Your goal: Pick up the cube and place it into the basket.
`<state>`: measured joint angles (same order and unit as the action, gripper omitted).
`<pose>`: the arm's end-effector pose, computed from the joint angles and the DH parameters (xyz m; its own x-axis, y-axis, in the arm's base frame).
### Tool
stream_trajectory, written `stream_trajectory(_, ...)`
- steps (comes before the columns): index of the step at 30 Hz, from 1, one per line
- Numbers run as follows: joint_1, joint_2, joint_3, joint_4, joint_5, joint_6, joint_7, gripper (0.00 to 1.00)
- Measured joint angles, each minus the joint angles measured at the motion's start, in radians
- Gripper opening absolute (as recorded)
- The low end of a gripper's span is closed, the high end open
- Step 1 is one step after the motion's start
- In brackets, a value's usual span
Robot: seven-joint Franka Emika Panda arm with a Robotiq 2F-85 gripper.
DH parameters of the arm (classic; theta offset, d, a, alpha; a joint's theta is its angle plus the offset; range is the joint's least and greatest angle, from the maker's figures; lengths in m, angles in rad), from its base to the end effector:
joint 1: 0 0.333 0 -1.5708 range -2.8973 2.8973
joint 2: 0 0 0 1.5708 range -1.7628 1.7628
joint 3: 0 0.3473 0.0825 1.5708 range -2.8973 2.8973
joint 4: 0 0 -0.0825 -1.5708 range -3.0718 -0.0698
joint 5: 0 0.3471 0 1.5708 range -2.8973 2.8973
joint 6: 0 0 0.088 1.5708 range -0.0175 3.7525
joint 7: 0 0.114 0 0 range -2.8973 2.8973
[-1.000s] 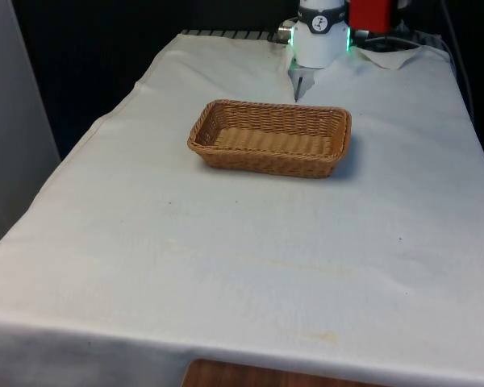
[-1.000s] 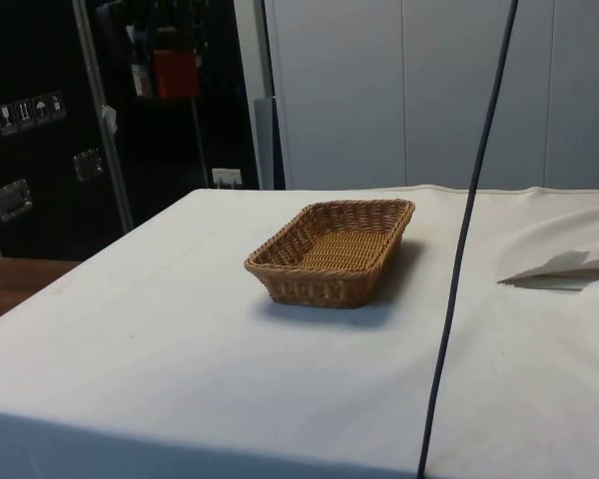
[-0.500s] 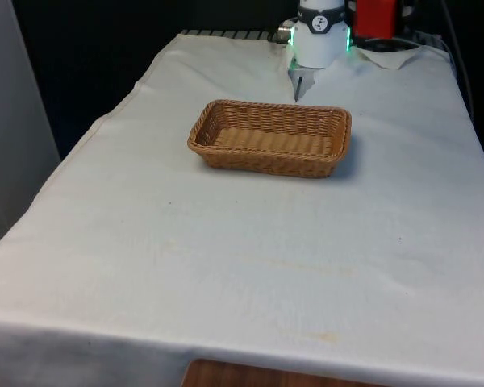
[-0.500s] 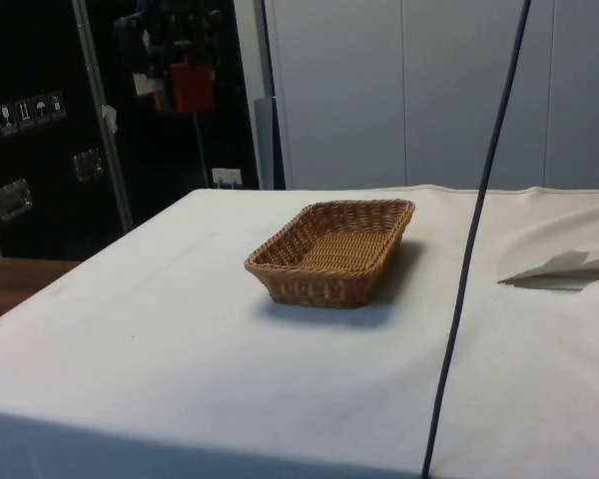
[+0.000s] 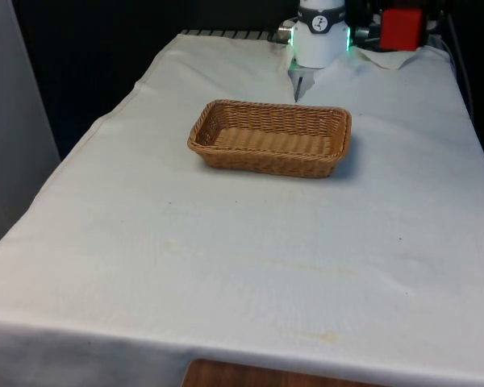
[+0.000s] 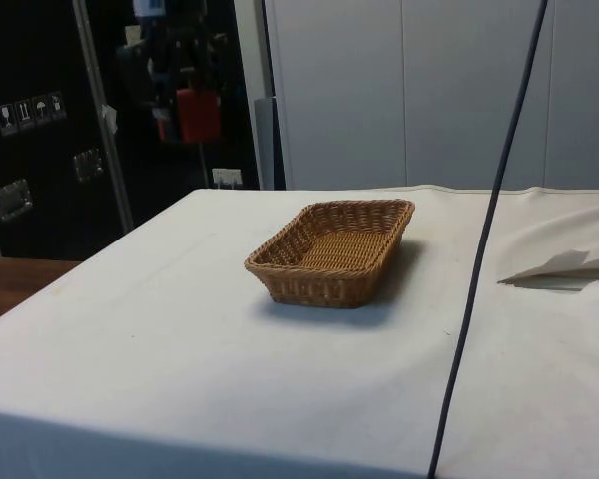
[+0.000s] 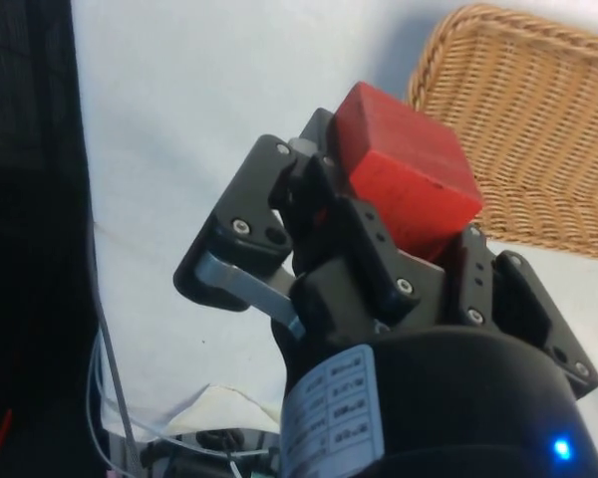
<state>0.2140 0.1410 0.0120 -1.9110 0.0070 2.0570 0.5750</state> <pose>0.5505 0.1267 0.4642 0.9386 -0.3451 -0.0001 -0.3451 -0.9385 -0.0093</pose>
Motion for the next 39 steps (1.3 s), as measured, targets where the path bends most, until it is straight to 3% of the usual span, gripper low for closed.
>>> stream_trajectory(11, 0.001, -0.004, 0.012, -0.036, -0.004, 0.026, 0.01, 0.0)
stream_trajectory(18, -0.006, -0.007, -0.008, -0.071, 0.0, 0.042, -0.027, 0.0)
stream_trajectory(26, -0.012, -0.048, -0.029, -0.161, 0.009, 0.094, -0.077, 0.0)
stream_trajectory(39, -0.012, -0.124, -0.022, -0.309, 0.008, 0.185, -0.088, 0.0)
